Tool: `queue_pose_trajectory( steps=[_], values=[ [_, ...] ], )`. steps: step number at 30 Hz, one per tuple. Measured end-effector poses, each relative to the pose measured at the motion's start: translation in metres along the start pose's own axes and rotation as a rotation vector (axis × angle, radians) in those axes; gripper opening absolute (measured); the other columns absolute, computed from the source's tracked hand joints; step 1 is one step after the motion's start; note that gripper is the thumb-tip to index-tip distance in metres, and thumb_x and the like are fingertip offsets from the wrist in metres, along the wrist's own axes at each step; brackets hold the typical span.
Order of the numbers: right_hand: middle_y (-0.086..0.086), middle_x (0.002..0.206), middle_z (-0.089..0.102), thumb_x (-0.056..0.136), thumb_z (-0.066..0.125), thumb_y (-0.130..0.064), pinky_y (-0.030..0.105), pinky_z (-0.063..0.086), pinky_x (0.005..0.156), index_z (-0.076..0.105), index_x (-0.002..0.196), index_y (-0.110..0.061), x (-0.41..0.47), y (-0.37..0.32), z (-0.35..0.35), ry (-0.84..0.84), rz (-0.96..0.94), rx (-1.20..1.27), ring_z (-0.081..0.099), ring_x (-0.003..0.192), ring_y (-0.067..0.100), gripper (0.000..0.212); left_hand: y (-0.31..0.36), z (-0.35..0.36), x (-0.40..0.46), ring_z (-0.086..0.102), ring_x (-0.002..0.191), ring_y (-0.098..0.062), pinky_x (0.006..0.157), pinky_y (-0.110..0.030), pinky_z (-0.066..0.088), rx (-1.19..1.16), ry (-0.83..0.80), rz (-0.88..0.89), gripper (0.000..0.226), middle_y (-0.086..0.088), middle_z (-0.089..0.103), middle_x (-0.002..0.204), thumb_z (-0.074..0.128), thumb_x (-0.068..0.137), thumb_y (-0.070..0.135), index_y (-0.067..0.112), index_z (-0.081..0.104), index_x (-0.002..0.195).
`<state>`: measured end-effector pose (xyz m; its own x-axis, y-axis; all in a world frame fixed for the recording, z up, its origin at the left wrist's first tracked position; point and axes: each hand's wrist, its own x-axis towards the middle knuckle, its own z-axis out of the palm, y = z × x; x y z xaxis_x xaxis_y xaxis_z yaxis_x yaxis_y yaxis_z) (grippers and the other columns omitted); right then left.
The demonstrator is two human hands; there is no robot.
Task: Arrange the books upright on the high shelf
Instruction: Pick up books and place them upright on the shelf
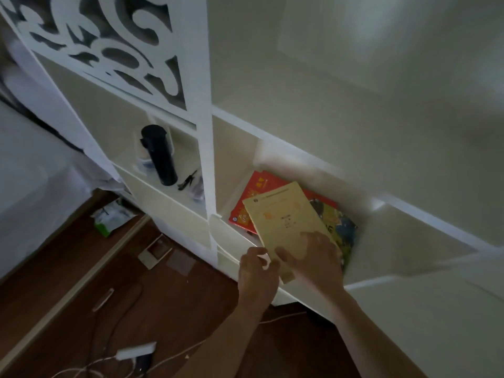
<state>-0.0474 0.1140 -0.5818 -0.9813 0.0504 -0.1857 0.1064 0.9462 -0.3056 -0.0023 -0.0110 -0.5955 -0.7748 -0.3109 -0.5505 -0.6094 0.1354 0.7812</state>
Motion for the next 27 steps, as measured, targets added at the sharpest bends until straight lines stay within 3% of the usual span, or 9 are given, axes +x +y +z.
queue_pose_trajectory(
  steps=[2, 4, 7, 10, 13, 18, 21, 24, 27],
  values=[
    [0.012, 0.129, 0.061, 0.101, 0.034, -0.058, 0.048, 0.049, 0.099, 0.052, 0.131, -0.02, 0.007, 0.001, 0.004, 0.13, -0.098, -0.013, 0.058, 0.121, 0.034, 0.052, 0.002, -0.001, 0.008, 0.066, 0.096, -0.017, 0.084, -0.033, 0.052, -0.107, -0.022, -0.036, 0.026, 0.002, 0.067, 0.107, 0.069, 0.093, 0.034, 0.028, 0.055, 0.114],
    [0.017, 0.134, 0.055, 0.096, 0.049, -0.025, 0.048, 0.047, 0.101, 0.049, 0.138, -0.013, 0.017, 0.006, -0.003, 0.152, 0.075, 0.145, 0.054, 0.123, 0.037, 0.044, 0.004, -0.001, 0.019, 0.072, 0.086, -0.021, 0.084, -0.043, 0.06, -0.24, -0.1, -0.122, 0.037, -0.001, 0.072, 0.099, 0.074, 0.087, 0.042, 0.029, 0.051, 0.113],
    [0.02, 0.156, 0.028, 0.085, 0.072, -0.011, 0.05, 0.032, 0.117, 0.025, 0.155, -0.01, 0.03, 0.029, -0.008, -0.058, 0.178, 0.095, 0.031, 0.143, 0.039, 0.084, 0.014, 0.001, 0.028, 0.071, 0.079, -0.022, 0.077, -0.043, 0.062, -0.155, -0.166, -0.118, 0.038, -0.006, 0.072, 0.1, 0.077, 0.085, 0.028, 0.016, 0.057, 0.116],
    [0.017, 0.167, -0.002, 0.091, 0.068, -0.023, 0.048, 0.019, 0.125, -0.009, 0.161, -0.014, 0.026, 0.044, -0.002, -0.278, 0.042, -0.162, 0.007, 0.155, 0.036, 0.104, 0.024, -0.011, 0.033, 0.061, 0.097, -0.024, 0.08, -0.039, 0.051, -0.128, 0.054, 0.041, 0.025, -0.003, 0.064, 0.109, 0.063, 0.094, 0.018, 0.01, 0.062, 0.118],
    [0.013, 0.166, 0.021, 0.088, 0.072, -0.02, 0.041, 0.028, 0.122, 0.01, 0.161, -0.012, 0.016, 0.05, 0.001, -0.097, 0.0, -0.211, 0.024, 0.152, 0.03, 0.095, 0.036, -0.034, 0.044, 0.051, 0.101, -0.025, 0.084, -0.041, 0.045, -0.116, 0.292, 0.181, 0.029, -0.003, 0.046, 0.117, 0.05, 0.102, 0.017, 0.011, 0.056, 0.13],
    [0.009, 0.136, 0.056, 0.078, 0.08, -0.015, 0.042, 0.053, 0.094, 0.05, 0.144, -0.015, -0.009, 0.046, 0.002, 0.018, -0.053, -0.218, 0.055, 0.121, 0.032, 0.073, 0.032, -0.045, 0.058, 0.055, 0.107, -0.027, 0.083, -0.041, 0.05, -0.113, 0.276, 0.223, 0.03, -0.005, 0.053, 0.122, 0.05, 0.104, 0.019, 0.017, 0.055, 0.133],
    [0.014, 0.109, 0.067, 0.073, 0.082, -0.011, 0.042, 0.059, 0.071, 0.062, 0.13, -0.007, -0.022, 0.045, 0.001, 0.214, -0.071, -0.145, 0.066, 0.093, 0.034, 0.061, 0.026, -0.05, 0.057, 0.06, 0.101, -0.021, 0.068, -0.025, 0.049, -0.164, 0.304, 0.225, 0.026, 0.0, 0.061, 0.115, 0.052, 0.102, 0.016, 0.022, 0.056, 0.127],
    [0.02, 0.102, 0.068, 0.091, 0.059, -0.026, 0.037, 0.055, 0.063, 0.064, 0.127, 0.0, -0.024, 0.033, -0.015, 0.447, 0.003, 0.022, 0.066, 0.083, 0.036, 0.045, 0.016, -0.055, 0.056, 0.058, 0.1, -0.021, 0.073, -0.029, 0.047, -0.112, 0.298, 0.152, 0.036, -0.002, 0.062, 0.119, 0.056, 0.099, 0.014, 0.022, 0.052, 0.134],
    [0.024, 0.114, 0.064, 0.096, 0.036, -0.039, 0.04, 0.057, 0.065, 0.061, 0.129, 0.003, -0.027, 0.024, -0.031, 0.564, 0.024, 0.138, 0.067, 0.089, 0.038, 0.059, 0.01, -0.051, 0.052, 0.059, 0.108, -0.03, 0.088, -0.046, 0.053, -0.002, 0.247, 0.155, 0.048, -0.009, 0.061, 0.127, 0.063, 0.093, 0.013, 0.024, 0.047, 0.137]
  ],
)
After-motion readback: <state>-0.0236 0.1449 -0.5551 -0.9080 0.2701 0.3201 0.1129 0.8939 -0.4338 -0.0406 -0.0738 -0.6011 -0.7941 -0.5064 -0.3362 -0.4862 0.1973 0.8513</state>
